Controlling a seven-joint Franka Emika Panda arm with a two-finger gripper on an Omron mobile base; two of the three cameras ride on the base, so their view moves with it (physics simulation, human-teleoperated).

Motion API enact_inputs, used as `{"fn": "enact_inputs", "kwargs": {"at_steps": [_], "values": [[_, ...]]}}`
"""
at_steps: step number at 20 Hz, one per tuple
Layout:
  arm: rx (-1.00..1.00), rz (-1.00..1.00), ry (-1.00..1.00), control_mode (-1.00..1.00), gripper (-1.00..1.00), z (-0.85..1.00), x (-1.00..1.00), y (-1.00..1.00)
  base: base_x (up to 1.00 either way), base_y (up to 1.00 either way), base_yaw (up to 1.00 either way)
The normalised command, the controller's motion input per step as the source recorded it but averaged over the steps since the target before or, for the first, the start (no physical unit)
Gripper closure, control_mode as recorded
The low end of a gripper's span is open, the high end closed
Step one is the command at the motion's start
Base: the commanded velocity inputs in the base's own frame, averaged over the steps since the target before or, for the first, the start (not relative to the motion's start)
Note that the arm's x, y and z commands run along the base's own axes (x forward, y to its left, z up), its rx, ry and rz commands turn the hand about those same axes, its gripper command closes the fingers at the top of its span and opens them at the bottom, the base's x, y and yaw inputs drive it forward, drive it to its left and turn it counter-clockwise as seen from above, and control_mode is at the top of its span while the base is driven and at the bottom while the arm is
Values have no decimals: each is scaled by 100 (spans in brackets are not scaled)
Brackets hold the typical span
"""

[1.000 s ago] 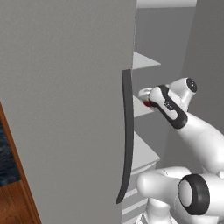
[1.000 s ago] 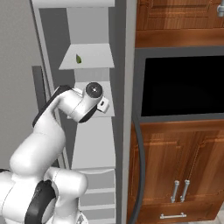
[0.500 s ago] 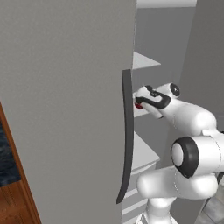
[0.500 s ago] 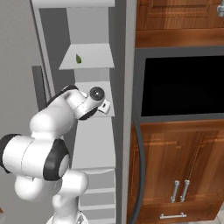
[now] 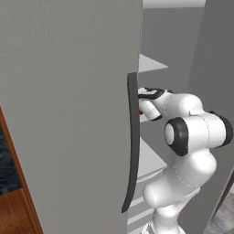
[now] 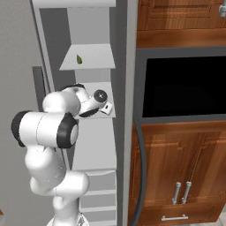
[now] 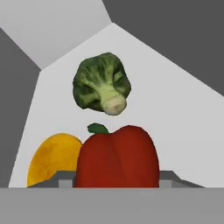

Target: Take the bell pepper and lemon wedge from the highest rack and move them to the second highest rack where the broccoli and mango are located, to maximize freezer space. Close the freezer door after rearranging.

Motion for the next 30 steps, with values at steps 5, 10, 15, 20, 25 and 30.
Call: {"fn": "enact_inputs", "kwargs": {"at_steps": [5,10,15,20,25,30], "values": [[0,0,0,-100,100,-40,55,10,0,0,0],[0,0,0,-100,-100,-40,53,16,0,0,0],[0,0,0,-100,-100,-37,22,8,0,0,0],[0,0,0,-100,-100,-16,-6,0,0,0,0],[1,0,0,-100,-100,3,-39,-9,0,0,0],[3,0,-1,-100,-100,29,-57,-15,0,0,0]]}}
